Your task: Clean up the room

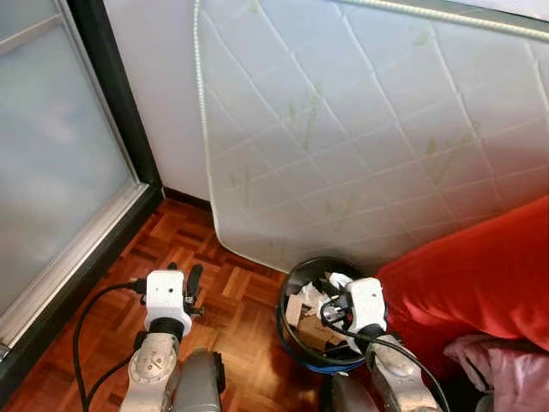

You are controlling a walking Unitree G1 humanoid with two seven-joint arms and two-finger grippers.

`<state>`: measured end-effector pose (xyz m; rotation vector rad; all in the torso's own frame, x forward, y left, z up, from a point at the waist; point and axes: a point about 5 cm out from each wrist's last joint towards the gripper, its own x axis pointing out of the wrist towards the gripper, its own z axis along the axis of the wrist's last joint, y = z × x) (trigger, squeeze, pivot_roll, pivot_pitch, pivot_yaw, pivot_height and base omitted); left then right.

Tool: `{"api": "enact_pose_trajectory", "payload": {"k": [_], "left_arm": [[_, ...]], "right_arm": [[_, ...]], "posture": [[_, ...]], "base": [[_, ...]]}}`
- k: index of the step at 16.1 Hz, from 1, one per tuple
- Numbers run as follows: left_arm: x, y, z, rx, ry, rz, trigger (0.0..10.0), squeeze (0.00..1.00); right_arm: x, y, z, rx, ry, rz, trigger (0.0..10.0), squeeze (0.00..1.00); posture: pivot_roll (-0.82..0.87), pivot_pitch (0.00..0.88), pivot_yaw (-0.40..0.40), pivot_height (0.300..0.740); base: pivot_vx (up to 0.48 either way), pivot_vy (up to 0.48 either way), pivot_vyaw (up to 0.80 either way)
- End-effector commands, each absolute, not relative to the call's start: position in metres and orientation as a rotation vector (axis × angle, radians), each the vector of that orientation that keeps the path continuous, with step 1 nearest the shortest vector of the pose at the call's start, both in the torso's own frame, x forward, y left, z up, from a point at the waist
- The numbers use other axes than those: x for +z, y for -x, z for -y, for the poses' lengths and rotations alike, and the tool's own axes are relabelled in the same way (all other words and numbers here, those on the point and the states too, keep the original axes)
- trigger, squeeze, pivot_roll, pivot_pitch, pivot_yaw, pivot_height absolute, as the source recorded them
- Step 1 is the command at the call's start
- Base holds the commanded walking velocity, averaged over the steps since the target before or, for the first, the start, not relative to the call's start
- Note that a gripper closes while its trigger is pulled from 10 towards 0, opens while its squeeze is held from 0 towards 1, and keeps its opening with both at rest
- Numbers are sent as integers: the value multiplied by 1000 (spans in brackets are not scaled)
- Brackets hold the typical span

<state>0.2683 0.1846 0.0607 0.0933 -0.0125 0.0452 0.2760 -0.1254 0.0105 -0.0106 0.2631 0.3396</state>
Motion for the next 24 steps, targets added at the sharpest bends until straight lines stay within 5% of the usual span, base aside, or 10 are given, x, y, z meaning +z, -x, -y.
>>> {"api": "enact_pose_trajectory", "payload": {"k": [1, 14, 24], "left_arm": [[62, -269, -182, 42, -81, 10, 10000, 0], [63, -270, -183, 52, -85, 12, 10000, 0], [65, -270, -177, 28, -71, 19, 10000, 0]], "right_arm": [[5, -272, 128, 334, 11, -293, 10000, 0], [-12, -270, 138, 288, 43, -387, 10000, 0], [-31, -262, 120, 414, 101, -591, 10000, 0]], "posture": [[78, 167, -94, 630], [80, 172, -93, 630], [93, 189, -95, 630]], "base": [[0, 0, 0], [231, 0, -203], [101, 0, 0]]}}
